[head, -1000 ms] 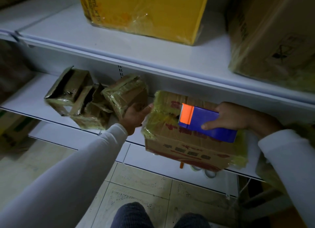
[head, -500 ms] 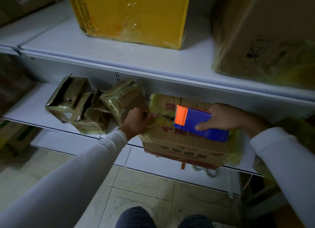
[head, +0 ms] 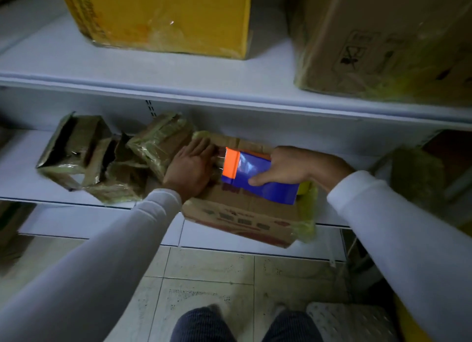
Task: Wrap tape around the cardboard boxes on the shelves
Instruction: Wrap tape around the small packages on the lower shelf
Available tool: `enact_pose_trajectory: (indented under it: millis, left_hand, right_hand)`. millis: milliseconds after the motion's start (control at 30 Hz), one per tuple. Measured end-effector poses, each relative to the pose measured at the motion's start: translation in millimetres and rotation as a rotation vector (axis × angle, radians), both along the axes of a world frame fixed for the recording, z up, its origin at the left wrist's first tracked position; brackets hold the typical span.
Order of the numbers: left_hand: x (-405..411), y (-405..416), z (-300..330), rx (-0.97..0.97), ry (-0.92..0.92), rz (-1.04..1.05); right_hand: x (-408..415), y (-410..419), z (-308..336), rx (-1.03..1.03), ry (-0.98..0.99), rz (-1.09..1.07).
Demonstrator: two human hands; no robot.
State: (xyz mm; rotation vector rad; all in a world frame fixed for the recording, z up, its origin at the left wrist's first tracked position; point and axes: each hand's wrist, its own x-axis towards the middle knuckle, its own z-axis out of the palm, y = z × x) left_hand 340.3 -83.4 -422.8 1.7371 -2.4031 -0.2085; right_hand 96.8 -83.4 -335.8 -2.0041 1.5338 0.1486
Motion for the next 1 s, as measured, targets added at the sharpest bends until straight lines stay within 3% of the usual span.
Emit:
enact_pose_trajectory:
  millis: [267, 467, 733, 833, 1000]
  left_hand:
    - [0.3, 1.5, 5.0, 0.017, 0.021, 0.028]
    - [-5.8, 1.9, 4.9, 0.037, -0.026, 0.055]
    - [-14.4, 6.3, 6.5, 0.075, -0.235, 0.075]
    - [-18.8, 10.7, 9.1, -0.005, -0.292, 0.116]
    - [-102.3, 30.6, 4.3, -0.050, 0.010, -0.208]
  right_hand:
    - [-48.8, 14.6, 38.4, 0.142, -0.054, -0.056]
    - [-128.8, 37.2, 21.0, 0.247, -0.162, -0.197]
    - [-154.9, 46.9, 2.0, 0.322, -0.272, -0.311]
    - [-152.7, 50.0, -2.4, 0.329, -0.308, -0.330]
    - [-143.1, 64.2, -17.2, 0.401, -0.410, -0.319]
